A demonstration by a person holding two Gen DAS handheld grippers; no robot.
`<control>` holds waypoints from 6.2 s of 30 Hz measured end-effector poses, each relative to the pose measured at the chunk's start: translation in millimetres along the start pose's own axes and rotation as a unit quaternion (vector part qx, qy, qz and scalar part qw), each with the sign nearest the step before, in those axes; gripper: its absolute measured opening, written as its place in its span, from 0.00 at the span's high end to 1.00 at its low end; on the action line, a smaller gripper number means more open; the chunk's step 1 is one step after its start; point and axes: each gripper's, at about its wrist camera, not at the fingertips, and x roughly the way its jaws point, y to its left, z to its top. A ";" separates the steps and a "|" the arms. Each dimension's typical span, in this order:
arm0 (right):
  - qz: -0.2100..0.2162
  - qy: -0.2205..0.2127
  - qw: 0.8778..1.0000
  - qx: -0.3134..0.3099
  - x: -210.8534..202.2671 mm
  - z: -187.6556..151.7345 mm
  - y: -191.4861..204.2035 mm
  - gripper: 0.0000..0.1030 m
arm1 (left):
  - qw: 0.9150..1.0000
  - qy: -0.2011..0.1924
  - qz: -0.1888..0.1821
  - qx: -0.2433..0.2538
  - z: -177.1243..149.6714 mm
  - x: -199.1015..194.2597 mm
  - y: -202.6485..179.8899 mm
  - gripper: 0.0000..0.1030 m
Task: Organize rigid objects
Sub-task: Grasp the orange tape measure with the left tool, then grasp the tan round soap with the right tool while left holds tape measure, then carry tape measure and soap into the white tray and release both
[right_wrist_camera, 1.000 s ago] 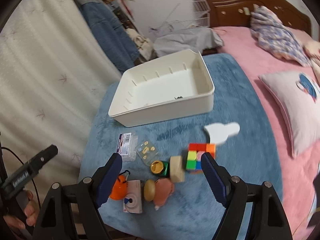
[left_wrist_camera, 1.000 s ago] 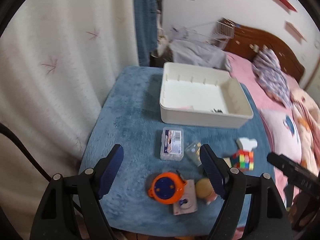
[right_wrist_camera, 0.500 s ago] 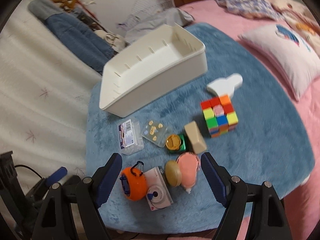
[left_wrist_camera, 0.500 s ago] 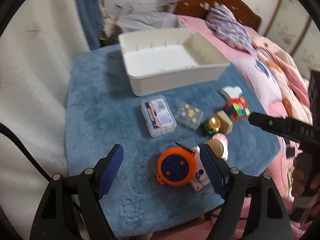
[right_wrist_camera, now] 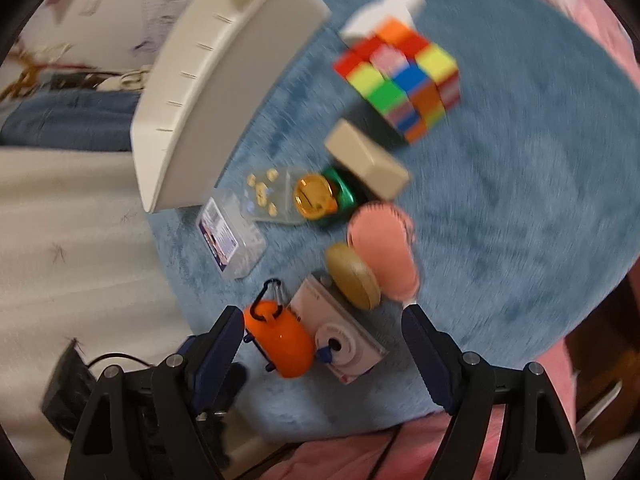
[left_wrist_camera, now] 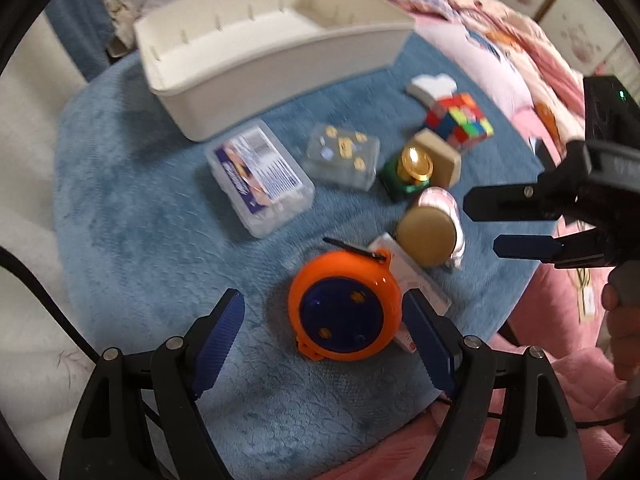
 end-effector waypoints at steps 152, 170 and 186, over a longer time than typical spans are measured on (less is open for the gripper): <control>0.072 0.110 0.970 0.203 -1.0 -10.3 -27.0 0.46 | 0.971 -0.087 0.006 -0.222 -52.2 -64.8 15.7 0.20; 0.036 -0.008 0.998 -0.045 -53.6 68.2 57.2 0.46 | 0.970 -0.141 0.028 -0.194 59.9 -71.4 19.4 0.20; 0.009 -0.108 0.961 -0.254 -62.1 159.5 114.9 0.46 | 0.958 -0.135 0.047 -0.249 168.5 -36.9 22.6 0.20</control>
